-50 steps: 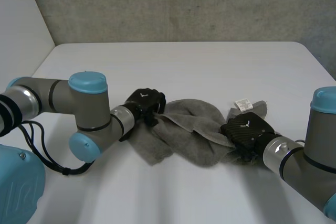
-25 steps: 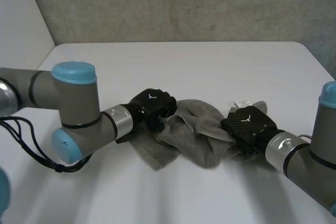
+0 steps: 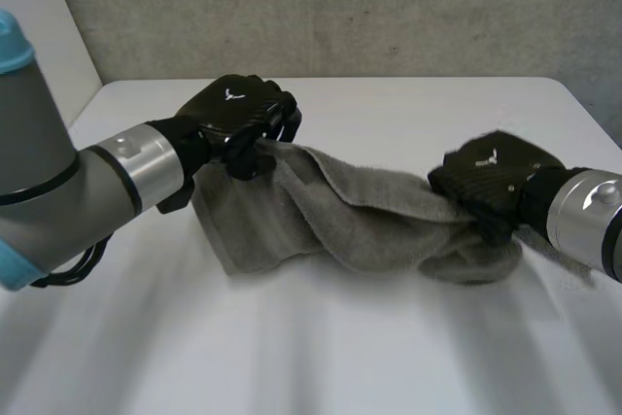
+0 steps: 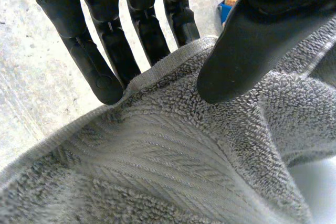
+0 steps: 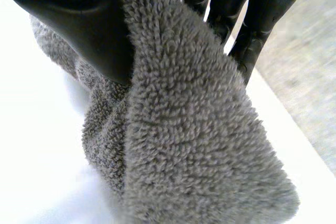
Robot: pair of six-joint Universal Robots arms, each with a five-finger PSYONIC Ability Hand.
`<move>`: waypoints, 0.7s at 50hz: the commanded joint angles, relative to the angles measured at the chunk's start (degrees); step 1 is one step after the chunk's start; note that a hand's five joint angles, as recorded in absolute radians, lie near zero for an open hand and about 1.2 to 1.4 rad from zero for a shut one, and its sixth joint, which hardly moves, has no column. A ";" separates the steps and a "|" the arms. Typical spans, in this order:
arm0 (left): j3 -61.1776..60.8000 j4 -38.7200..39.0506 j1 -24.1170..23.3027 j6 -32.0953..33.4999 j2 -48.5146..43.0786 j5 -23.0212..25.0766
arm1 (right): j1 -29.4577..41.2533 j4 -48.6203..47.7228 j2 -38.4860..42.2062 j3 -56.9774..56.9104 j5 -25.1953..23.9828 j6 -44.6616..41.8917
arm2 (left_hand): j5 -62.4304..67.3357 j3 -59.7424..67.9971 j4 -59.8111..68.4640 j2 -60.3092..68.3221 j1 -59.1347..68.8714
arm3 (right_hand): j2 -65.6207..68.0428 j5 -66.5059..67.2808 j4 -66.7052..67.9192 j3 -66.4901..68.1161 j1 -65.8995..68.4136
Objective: Fold the towel.
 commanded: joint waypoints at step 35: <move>6.99 27.34 6.37 -23.03 3.18 -14.69 | 3.05 -28.52 8.92 -11.62 6.56 3.84 | 2.54 1.34 2.67 2.93 4.19 | 6.36 4.65 3.38 3.90 4.55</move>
